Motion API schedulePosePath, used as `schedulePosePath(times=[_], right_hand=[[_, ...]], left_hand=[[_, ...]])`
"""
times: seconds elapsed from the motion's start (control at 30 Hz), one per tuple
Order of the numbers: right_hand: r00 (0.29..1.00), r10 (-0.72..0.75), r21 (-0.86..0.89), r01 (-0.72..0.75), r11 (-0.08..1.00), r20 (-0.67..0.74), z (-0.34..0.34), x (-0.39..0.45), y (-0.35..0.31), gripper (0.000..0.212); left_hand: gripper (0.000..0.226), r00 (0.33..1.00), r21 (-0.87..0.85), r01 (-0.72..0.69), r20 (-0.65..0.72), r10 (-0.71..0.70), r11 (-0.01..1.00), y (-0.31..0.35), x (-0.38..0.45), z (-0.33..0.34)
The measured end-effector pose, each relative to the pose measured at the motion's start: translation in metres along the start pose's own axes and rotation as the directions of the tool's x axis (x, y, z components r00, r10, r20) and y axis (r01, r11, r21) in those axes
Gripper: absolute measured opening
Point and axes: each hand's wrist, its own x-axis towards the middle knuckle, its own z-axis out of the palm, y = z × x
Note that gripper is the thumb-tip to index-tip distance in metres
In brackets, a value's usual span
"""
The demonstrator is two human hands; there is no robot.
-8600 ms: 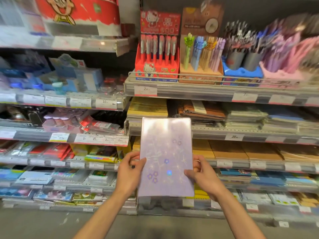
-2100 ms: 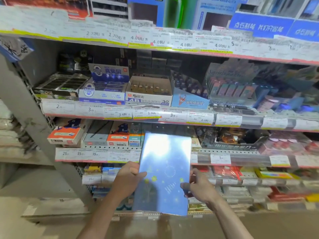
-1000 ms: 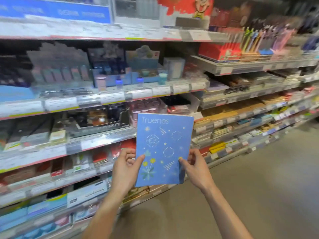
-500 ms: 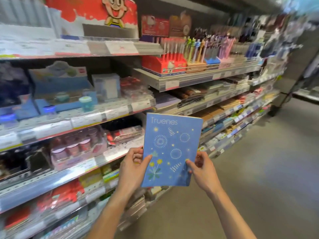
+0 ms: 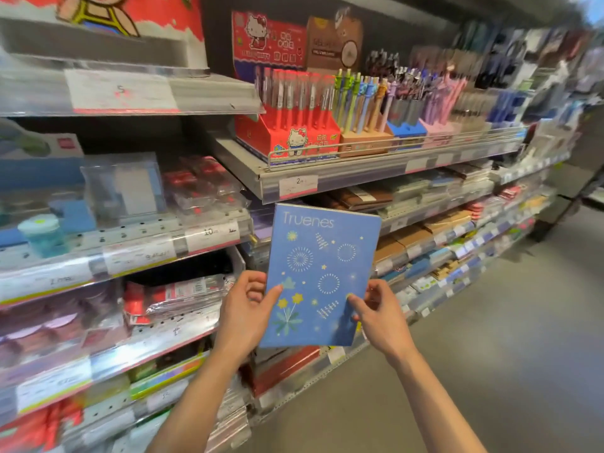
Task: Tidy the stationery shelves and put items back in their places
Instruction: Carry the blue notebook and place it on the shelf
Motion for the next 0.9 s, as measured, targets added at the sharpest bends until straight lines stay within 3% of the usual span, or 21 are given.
schedulePosePath(times=[0.23, 0.43, 0.6, 0.7, 0.9], right_hand=[[0.978, -0.051, 0.018, 0.049, 0.999, 0.204, -0.017, 0.069, 0.021, 0.016], [0.904, -0.101, 0.012, 0.106, 0.994, 0.415, -0.033, 0.114, 0.024, 0.015], [0.847, -0.144, 0.079, 0.121, 0.990, 0.512, -0.035, 0.135, 0.015, 0.012], [0.822, -0.149, 0.107, 0.108, 0.988, 0.549, -0.033, 0.146, 0.000, 0.015], [0.862, -0.053, 0.209, -0.063, 0.976, 0.504, -0.013, 0.173, -0.034, 0.017]], left_hand=[[0.019, 0.988, 0.054, 0.067, -0.143, -0.058, 0.996, -0.002, 0.002, 0.040], [0.018, 0.949, 0.019, 0.129, -0.292, -0.118, 0.991, 0.009, -0.011, 0.071], [0.016, 0.912, -0.007, 0.156, -0.384, -0.146, 0.988, 0.020, -0.009, 0.076], [0.020, 0.909, -0.041, 0.177, -0.376, -0.180, 0.983, 0.030, 0.002, 0.071], [0.039, 0.948, -0.179, 0.167, -0.243, -0.208, 0.970, 0.055, 0.014, 0.057]])
